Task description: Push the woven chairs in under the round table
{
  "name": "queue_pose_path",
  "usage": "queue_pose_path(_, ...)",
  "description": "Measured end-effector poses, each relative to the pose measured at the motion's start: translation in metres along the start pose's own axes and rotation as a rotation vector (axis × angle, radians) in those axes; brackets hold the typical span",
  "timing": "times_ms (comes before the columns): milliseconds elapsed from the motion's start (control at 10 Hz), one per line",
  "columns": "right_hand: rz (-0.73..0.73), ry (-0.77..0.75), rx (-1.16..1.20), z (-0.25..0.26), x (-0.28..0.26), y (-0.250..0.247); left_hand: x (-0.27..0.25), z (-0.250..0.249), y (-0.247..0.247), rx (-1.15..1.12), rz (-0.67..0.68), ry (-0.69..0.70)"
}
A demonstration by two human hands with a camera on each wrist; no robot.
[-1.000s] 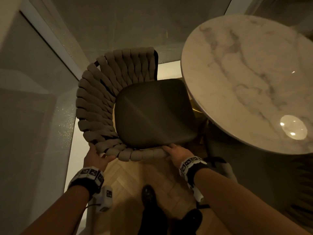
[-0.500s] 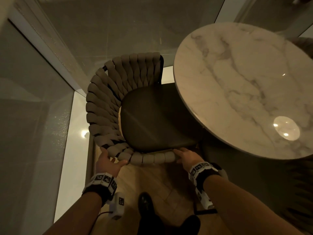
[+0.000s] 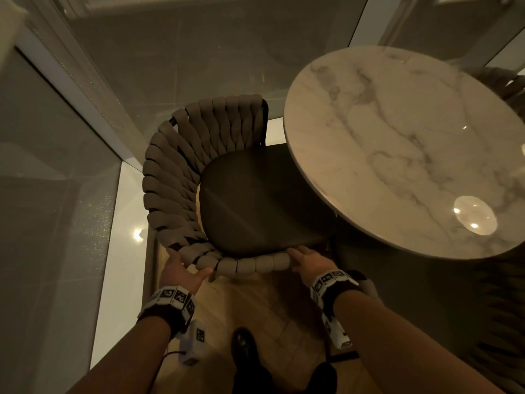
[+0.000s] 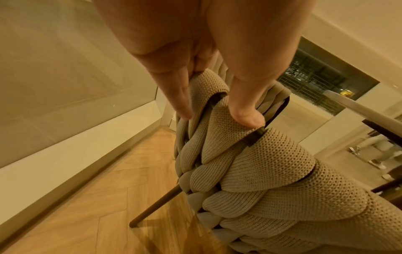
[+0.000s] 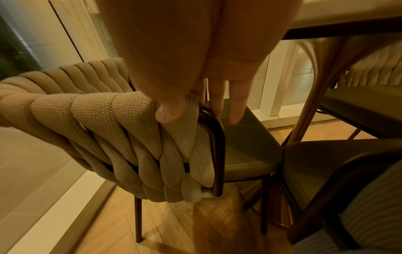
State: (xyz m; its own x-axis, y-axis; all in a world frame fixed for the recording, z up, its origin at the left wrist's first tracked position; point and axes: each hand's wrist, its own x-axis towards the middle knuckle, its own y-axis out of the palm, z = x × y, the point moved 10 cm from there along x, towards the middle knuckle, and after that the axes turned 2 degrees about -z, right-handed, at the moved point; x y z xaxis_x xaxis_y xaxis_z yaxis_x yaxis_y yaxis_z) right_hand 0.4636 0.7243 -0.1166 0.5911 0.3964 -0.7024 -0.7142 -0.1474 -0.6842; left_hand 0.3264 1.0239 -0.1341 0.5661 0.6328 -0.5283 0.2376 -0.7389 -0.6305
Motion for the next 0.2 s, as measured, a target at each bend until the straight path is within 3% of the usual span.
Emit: queue_pose_path(200, -0.054, 0.028, 0.153, -0.02, -0.034, -0.003, -0.013, 0.0, 0.0, 0.045, -0.021, 0.07)
